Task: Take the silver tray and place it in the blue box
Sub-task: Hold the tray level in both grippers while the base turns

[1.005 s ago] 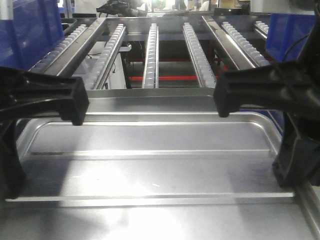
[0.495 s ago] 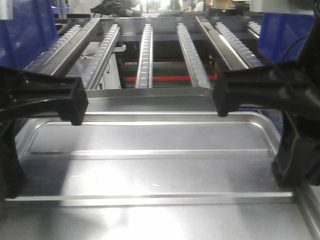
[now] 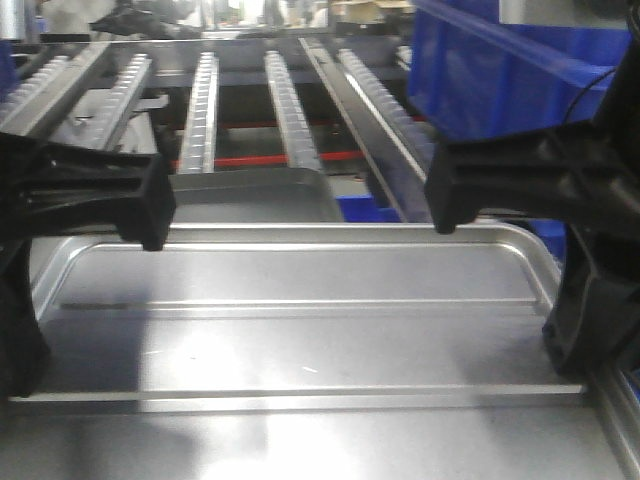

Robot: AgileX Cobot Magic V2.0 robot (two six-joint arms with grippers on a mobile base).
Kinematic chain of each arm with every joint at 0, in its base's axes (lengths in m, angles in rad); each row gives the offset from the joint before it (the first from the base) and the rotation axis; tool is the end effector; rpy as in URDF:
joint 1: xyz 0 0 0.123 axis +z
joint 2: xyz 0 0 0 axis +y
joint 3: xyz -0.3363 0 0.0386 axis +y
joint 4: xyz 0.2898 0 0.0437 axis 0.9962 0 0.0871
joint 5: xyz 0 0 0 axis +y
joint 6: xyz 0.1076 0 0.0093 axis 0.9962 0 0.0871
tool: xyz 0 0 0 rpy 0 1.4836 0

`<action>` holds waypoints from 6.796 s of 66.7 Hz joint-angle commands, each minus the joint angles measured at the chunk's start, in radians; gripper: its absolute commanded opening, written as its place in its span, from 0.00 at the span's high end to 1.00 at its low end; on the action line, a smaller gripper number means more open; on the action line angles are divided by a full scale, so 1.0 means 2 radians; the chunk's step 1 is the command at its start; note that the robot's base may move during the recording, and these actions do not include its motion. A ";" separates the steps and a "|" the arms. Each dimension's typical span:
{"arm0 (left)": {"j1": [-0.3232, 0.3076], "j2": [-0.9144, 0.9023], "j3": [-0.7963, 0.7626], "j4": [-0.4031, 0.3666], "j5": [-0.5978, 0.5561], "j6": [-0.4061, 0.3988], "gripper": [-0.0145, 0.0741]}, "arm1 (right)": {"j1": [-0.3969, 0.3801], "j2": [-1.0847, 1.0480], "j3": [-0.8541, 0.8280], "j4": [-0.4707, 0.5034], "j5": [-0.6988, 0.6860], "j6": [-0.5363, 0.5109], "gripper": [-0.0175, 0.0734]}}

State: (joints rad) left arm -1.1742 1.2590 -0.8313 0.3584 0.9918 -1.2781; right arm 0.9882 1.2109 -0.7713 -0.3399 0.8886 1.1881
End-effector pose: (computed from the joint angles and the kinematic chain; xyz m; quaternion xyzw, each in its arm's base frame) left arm 0.1230 -0.2116 0.2749 0.0283 0.9798 -0.0562 0.1899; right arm 0.1527 0.1809 0.2699 0.0138 0.9757 0.0751 0.2053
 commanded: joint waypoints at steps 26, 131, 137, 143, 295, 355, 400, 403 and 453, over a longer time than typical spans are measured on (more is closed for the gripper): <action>-0.004 -0.014 -0.012 0.015 -0.003 -0.006 0.85 | -0.001 -0.012 -0.012 -0.019 -0.011 -0.001 0.74; -0.004 -0.014 -0.012 0.015 -0.003 -0.006 0.85 | -0.001 -0.012 -0.012 -0.019 -0.010 -0.001 0.74; -0.004 -0.014 -0.012 0.015 -0.003 -0.006 0.85 | -0.001 -0.012 -0.012 -0.019 -0.010 -0.001 0.74; -0.004 -0.014 -0.012 0.015 -0.003 -0.006 0.85 | -0.001 -0.012 -0.012 -0.019 -0.010 -0.001 0.74; -0.003 -0.014 -0.012 0.015 -0.002 -0.006 0.85 | -0.001 -0.012 -0.012 -0.019 -0.008 -0.001 0.74; -0.003 -0.014 -0.012 0.015 -0.002 -0.006 0.85 | -0.001 -0.012 -0.012 -0.019 -0.007 -0.001 0.74; -0.003 -0.013 -0.012 0.015 -0.002 -0.006 0.85 | -0.001 -0.012 -0.012 -0.020 -0.007 -0.001 0.74; -0.003 -0.013 -0.012 0.015 -0.002 -0.006 0.85 | -0.001 -0.012 -0.012 -0.020 -0.007 -0.001 0.74; -0.003 -0.013 -0.012 0.015 -0.002 -0.006 0.85 | -0.001 -0.012 -0.012 -0.020 -0.007 -0.001 0.74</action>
State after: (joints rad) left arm -1.1742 1.2590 -0.8313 0.3601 0.9918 -1.2781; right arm 0.9882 1.2109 -0.7713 -0.3399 0.8906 1.1881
